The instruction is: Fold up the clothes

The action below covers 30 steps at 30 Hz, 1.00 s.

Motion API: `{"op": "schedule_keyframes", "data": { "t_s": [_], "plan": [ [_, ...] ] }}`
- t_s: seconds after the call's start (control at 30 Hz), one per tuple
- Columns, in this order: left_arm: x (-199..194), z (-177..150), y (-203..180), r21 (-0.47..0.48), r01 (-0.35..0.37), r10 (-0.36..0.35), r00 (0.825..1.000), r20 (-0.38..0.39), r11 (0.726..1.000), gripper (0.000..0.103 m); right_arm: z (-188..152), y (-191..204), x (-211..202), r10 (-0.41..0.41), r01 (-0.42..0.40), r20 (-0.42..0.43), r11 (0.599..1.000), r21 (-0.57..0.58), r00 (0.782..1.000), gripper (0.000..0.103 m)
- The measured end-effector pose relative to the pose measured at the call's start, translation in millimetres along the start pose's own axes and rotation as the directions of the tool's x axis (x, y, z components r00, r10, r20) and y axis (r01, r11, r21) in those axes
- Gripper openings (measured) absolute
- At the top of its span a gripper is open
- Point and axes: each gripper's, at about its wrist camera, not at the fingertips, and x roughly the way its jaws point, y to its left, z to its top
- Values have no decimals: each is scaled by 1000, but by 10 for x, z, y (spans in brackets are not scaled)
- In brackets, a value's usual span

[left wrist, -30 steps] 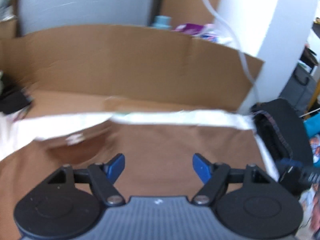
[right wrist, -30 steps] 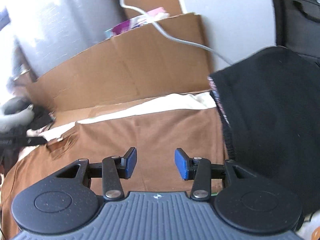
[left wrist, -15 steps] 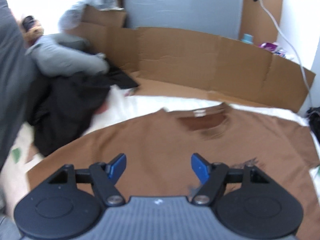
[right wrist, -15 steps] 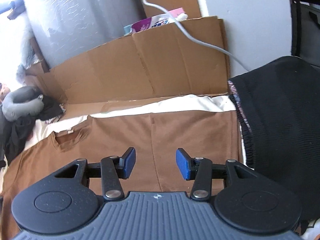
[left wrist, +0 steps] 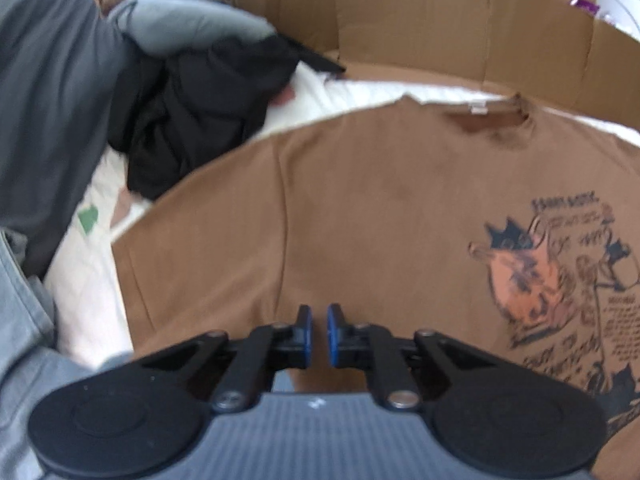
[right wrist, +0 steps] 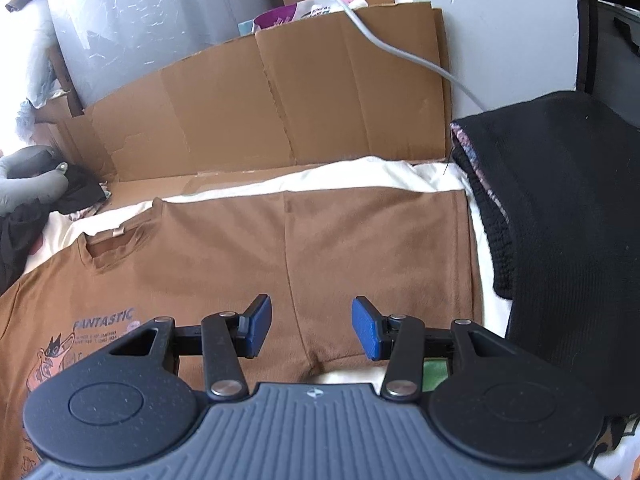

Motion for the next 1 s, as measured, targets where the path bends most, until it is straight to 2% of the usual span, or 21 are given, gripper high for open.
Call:
{"op": "schedule_keyframes", "data": {
  "t_s": [0.1, 0.23, 0.3, 0.43, 0.5, 0.57, 0.63, 0.73, 0.87, 1.0],
  "plan": [
    [99, -102, 36, 7, -10, 10, 999, -34, 1000, 9, -29, 11, 45, 4, -4, -12, 1000, -8, 1000, 52],
    [158, -232, 31, 43, -21, 23, 999, -33, 999, 9, -47, 24, 115, 5, -6, -36, 1000, -26, 999, 52],
    [182, -244, 12, 65, -30, 32, 999, -32, 997, 8, -52, 31, 161, 6, -8, -54, 999, -38, 999, 52],
    [134, -204, 22, 49, -31, 33, 999, -33, 998, 8, -55, 42, 236, 10, -15, -88, 998, -59, 996, 52],
    [42, -162, 7, 50, -18, 19, 1000, -8, 999, 11, -51, 47, 243, 8, -15, -89, 997, -71, 996, 52],
    [-58, -108, -10, 51, 2, -3, 999, 32, 999, 20, -41, 48, 250, 9, -16, -87, 997, -78, 996, 52],
    [-143, -48, -24, 52, 18, -22, 997, 73, 998, 22, -26, 47, 261, 10, -17, -85, 997, -81, 996, 52],
    [-89, 37, -18, 36, 19, -22, 996, 88, 999, 22, 25, 69, 312, 15, -23, -84, 996, -85, 996, 52],
    [235, 18, 13, 41, 22, -22, 1000, -14, 999, 23, 153, 156, 450, 30, -38, -88, 995, -92, 996, 52],
    [227, 137, 109, -72, 60, -60, 998, -3, 996, 22, 308, 303, 605, 47, -57, -94, 992, -112, 995, 52]
  ]
}}
